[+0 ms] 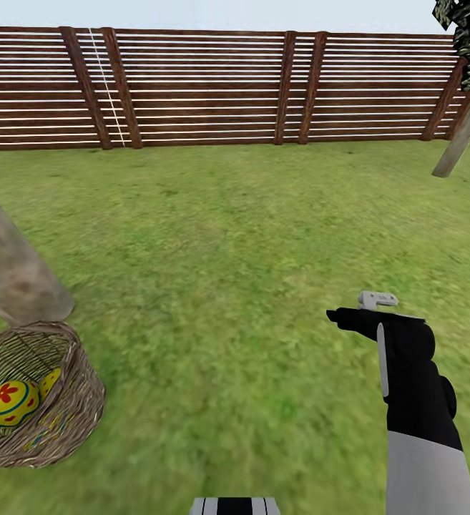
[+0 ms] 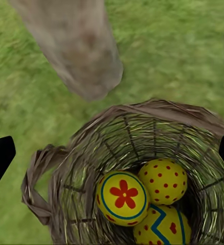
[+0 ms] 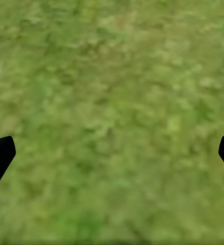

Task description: Take the three Easter eggs out of the wicker basket on the lawn in the garden, then place them on the lawn next to a single tree (choose any tree) so that all three eggs are next to the same tree and none are left in the basket.

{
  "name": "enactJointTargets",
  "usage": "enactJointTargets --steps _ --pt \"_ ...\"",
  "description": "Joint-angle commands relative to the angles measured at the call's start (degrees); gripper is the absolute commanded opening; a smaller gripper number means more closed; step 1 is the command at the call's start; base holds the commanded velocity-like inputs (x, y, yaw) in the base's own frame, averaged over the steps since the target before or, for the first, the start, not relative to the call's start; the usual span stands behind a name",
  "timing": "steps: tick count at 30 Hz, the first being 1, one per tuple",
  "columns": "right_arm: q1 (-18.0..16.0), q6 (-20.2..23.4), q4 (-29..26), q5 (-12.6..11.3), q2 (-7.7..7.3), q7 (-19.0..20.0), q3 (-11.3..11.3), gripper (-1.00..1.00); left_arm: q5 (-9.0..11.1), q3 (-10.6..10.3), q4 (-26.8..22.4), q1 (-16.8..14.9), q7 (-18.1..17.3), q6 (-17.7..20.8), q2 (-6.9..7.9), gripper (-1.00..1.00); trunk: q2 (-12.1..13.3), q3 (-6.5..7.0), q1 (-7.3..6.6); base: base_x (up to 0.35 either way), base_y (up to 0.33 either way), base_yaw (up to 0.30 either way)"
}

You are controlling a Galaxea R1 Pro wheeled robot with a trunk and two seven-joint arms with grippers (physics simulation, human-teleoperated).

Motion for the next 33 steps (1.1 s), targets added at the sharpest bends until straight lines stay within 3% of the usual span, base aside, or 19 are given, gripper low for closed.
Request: enactJointTargets --steps 1,9,15,22,33 --pt "-0.04 0.18 -0.05 0.6 0.05 0.6 -0.1 1.0 0.54 -0.14 -0.32 -0.05 0.08 0.44 -0.06 1.0 -0.02 -0.05 -0.01 0.0 0.0 0.0" --pt "-0.02 0.18 -0.05 0.6 0.06 0.6 -0.1 1.0 1.23 -2.24 -1.36 -0.04 0.07 0.44 -0.47 1.0 -0.02 -0.05 -0.01 0.0 0.0 0.0" --pt "-0.03 0.18 -0.05 0.6 0.09 0.6 -0.1 1.0 1.8 -5.47 -1.49 -0.04 -0.31 0.44 -0.53 1.0 -0.02 -0.05 -0.01 0.0 0.03 0.0" --pt "-0.02 0.18 -0.36 0.56 0.22 0.65 -0.07 1.0 3.83 -5.99 -1.51 0.04 -3.72 0.44 -0.51 1.0 -0.02 -0.05 -0.01 0.0 0.012 0.0" --pt "-0.02 0.18 -1.0 0.52 1.25 0.69 -0.02 1.0 4.04 -6.07 -1.43 0.05 -4.3 0.44 -0.51 1.0 -0.02 -0.05 -0.01 0.0 0.001 0.0"
